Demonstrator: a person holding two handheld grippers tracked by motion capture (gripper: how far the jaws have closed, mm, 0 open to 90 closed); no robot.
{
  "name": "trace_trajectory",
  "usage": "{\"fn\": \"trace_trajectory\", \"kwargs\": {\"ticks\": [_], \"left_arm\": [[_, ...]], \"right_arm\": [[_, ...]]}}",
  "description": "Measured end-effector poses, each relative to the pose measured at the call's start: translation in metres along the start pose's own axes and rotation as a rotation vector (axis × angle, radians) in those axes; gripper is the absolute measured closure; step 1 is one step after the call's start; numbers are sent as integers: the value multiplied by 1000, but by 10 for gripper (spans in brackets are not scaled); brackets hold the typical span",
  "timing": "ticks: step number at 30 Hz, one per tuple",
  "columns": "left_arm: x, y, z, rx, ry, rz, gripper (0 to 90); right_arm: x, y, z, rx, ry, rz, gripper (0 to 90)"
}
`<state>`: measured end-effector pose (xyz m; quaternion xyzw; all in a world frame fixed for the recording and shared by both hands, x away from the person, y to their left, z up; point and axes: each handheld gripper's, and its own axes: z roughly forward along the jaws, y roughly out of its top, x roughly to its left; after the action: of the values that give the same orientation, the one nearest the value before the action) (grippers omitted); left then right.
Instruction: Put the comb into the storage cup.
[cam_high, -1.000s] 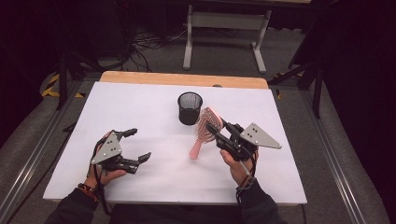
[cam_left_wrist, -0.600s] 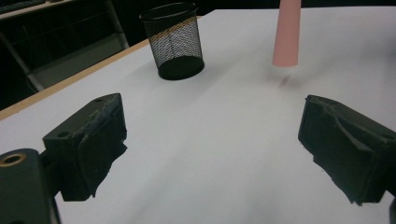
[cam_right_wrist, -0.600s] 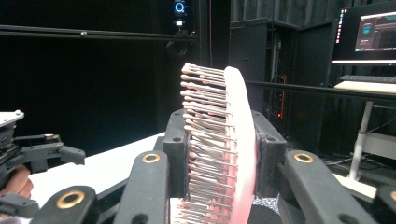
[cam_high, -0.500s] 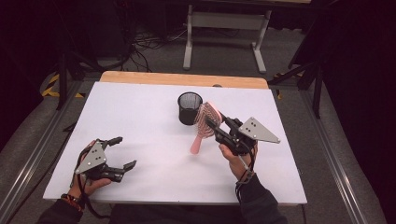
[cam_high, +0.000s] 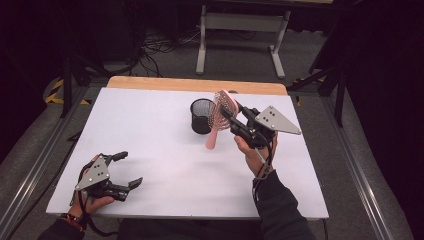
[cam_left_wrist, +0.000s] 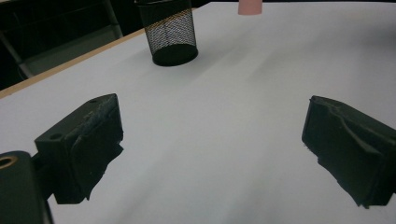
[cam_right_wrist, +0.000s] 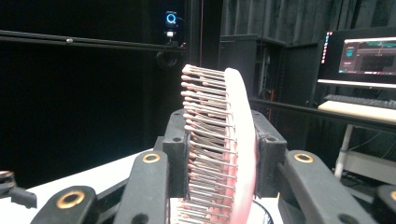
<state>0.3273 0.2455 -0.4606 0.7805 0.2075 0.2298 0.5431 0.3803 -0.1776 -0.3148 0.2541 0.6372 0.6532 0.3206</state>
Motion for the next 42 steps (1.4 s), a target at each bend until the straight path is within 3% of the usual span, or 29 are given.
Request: {"fn": "trace_trajectory", "kwargs": {"ticks": [8, 18, 23, 34, 42], "left_arm": [[-2, 1, 1, -2, -7, 13, 66], [-3, 0, 1, -14, -20, 0, 59], [-4, 1, 2, -4, -30, 12, 56], [-3, 0, 1, -18, -34, 3, 56], [-2, 1, -1, -28, -36, 3, 57]], "right_arm": [[-9, 21, 12, -24, -28, -11, 652], [-18, 35, 29, -53, -53, -3, 651], [-22, 36, 39, -56, -59, 3, 652], [-35, 43, 67, -53, -138, -16, 652], [-40, 36, 90, -25, -187, -11, 652]]}}
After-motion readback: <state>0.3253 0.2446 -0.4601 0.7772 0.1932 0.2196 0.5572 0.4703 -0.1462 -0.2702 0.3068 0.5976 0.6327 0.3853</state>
